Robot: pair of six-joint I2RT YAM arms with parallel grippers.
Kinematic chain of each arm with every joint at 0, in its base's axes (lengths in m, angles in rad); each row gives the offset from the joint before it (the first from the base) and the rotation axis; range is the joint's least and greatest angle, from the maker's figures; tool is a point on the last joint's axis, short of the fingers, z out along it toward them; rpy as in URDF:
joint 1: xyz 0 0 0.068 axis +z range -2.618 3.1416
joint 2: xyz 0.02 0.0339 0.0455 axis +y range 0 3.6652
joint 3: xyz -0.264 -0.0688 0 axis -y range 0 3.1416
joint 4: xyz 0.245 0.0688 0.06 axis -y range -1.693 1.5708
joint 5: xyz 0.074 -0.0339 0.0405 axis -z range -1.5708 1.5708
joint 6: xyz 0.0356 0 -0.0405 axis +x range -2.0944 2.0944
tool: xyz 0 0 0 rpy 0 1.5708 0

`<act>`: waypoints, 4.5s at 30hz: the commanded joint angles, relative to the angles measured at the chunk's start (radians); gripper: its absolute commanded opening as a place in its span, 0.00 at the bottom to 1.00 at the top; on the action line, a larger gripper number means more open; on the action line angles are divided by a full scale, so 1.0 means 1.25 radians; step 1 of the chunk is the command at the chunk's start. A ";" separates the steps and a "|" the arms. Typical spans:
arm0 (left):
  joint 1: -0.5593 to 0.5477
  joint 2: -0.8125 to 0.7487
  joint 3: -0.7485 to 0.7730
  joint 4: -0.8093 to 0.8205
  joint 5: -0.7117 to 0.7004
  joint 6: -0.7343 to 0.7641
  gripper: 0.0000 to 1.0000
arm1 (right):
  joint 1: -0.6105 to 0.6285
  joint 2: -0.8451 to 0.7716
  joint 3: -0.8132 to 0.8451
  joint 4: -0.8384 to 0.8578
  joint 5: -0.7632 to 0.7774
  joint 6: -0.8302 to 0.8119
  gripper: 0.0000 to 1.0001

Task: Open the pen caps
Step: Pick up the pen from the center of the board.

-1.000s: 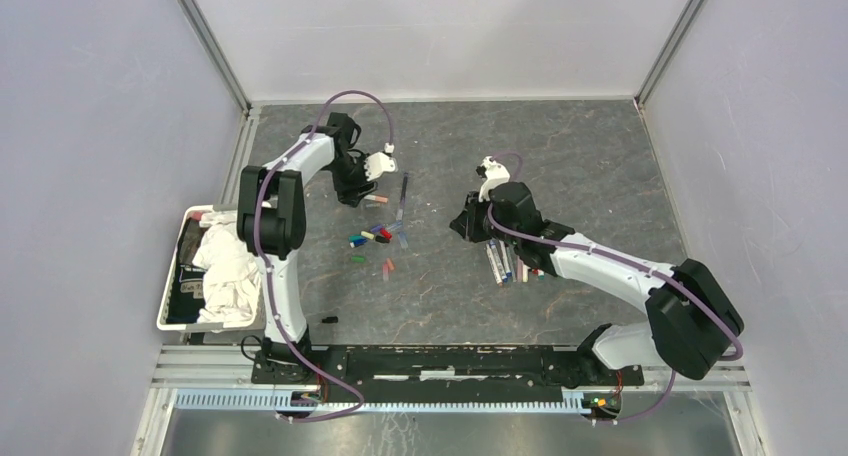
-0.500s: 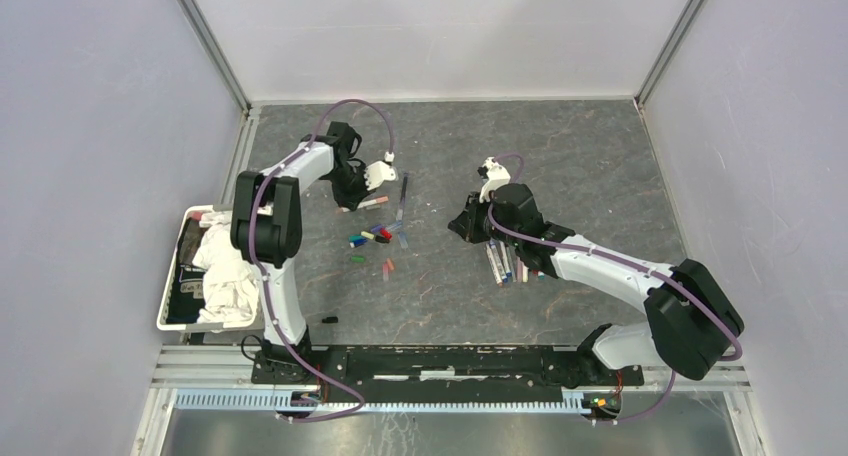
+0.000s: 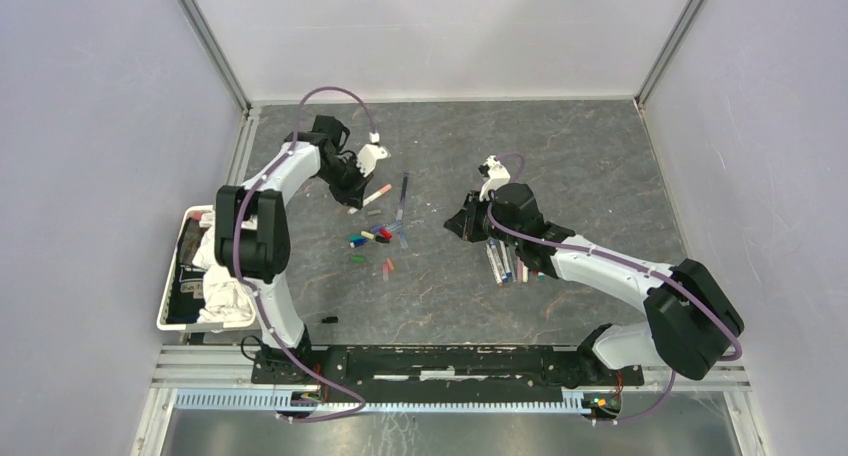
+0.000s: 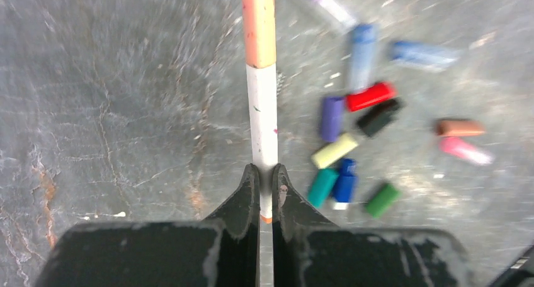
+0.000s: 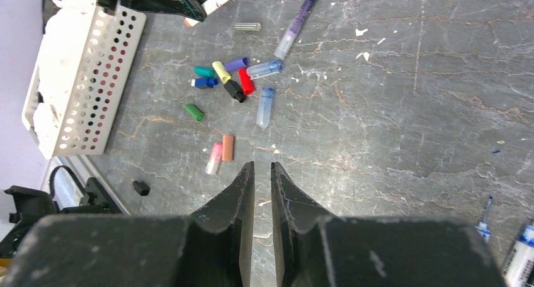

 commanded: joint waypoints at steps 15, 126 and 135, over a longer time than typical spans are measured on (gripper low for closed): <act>-0.003 -0.352 -0.073 0.099 0.576 -0.483 0.02 | 0.027 -0.006 0.001 0.353 -0.118 0.189 0.49; -0.440 -0.673 -0.237 -0.073 -0.115 0.549 0.02 | 0.071 0.200 0.257 0.026 -0.621 0.123 0.46; -0.440 -0.662 -0.243 -0.077 -0.149 0.519 0.02 | 0.070 0.182 0.234 0.016 -0.610 0.109 0.12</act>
